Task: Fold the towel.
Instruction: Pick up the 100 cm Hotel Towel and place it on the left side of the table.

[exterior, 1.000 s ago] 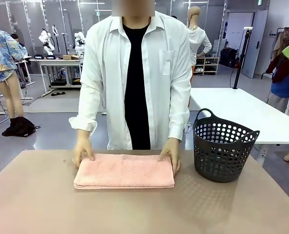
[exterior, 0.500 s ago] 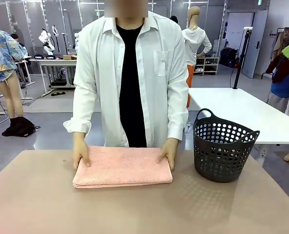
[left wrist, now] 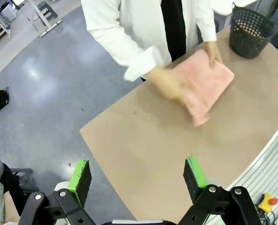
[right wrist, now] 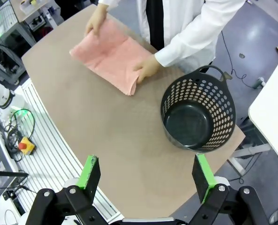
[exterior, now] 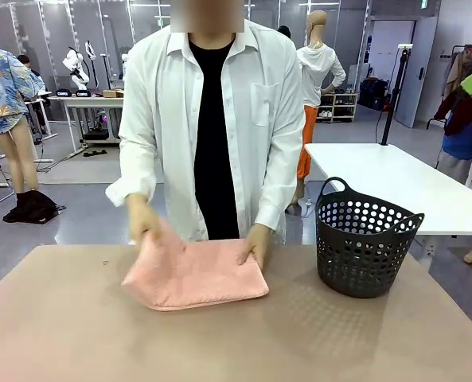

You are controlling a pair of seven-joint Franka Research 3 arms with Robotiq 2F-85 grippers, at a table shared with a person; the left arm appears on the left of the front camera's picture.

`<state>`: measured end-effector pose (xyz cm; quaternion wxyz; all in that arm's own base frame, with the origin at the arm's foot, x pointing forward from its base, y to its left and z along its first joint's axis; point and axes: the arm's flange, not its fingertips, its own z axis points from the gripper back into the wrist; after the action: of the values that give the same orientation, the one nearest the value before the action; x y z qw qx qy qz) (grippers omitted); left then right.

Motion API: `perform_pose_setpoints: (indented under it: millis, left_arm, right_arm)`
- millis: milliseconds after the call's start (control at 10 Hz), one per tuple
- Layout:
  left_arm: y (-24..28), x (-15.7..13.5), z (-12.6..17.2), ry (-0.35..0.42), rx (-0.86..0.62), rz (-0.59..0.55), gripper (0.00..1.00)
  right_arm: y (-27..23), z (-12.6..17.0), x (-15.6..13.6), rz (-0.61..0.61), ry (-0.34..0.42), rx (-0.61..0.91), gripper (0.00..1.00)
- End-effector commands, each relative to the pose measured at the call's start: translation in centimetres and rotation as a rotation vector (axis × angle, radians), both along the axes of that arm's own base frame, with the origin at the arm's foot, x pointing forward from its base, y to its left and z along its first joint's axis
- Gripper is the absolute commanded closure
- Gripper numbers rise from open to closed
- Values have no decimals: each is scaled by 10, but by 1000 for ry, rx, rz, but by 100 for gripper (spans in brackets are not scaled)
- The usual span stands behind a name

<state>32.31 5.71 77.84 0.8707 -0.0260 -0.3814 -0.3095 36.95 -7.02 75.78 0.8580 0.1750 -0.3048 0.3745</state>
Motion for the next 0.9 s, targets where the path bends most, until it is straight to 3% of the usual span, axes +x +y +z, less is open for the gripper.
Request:
perform_pose_setpoints:
  millis: [0, 800]
  left_arm:
    - [-1, -3, 4, 6, 4, 10, 0]
    - [-1, -3, 4, 6, 4, 10, 0]
  right_arm:
    - [1, 1, 0, -1, 0, -5, 0]
    - [1, 1, 0, -1, 0, -5, 0]
